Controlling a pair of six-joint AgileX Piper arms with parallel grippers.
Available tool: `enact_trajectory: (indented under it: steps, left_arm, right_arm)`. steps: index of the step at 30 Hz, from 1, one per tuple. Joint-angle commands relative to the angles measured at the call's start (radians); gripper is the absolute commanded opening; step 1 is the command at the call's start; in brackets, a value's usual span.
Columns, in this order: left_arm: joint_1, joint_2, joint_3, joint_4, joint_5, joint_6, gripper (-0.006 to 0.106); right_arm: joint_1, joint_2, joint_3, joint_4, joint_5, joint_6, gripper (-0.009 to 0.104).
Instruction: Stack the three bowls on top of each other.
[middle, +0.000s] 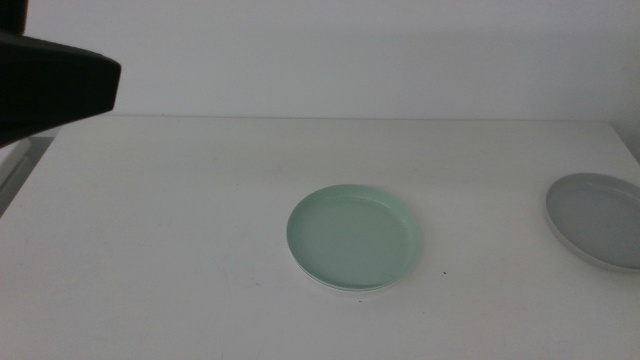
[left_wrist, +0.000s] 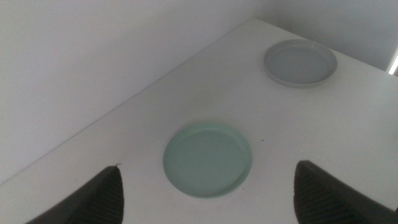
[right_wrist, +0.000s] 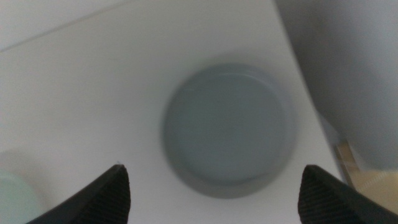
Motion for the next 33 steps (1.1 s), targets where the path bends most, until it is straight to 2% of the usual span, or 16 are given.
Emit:
enact_trajectory:
  steps: [1, 4, 7, 10, 18, 23, 33]
  left_arm:
    - [0.002, -0.004, 0.001, 0.0, -0.013, -0.002, 0.094]
    - [0.002, -0.004, 0.001, 0.0, -0.013, -0.002, 0.094]
    - [0.002, -0.004, 0.001, 0.0, -0.013, -0.002, 0.094]
    - [0.002, -0.004, 0.001, 0.002, -0.013, -0.002, 0.094]
    - [0.002, -0.004, 0.001, 0.002, -0.013, -0.002, 0.094]
    - [0.002, -0.004, 0.001, 0.002, -0.013, -0.002, 0.094]
    - [0.002, -0.004, 0.001, 0.002, -0.013, -0.002, 0.094]
  right_arm:
    - [-0.057, 0.056, -0.014, 0.008, 0.0, -0.034, 0.093]
    - [-0.105, 0.129, -0.014, 0.0, -0.033, -0.044, 0.093]
    - [-0.122, 0.208, -0.014, -0.069, -0.06, -0.046, 0.093]
    - [-0.122, 0.276, -0.014, -0.097, -0.064, -0.046, 0.093]
    - [-0.122, 0.44, -0.014, -0.095, -0.088, -0.059, 0.092]
    - [-0.122, 0.522, -0.014, -0.092, -0.106, -0.059, 0.084]
    - [-0.122, 0.614, -0.014, -0.043, -0.181, -0.059, 0.071]
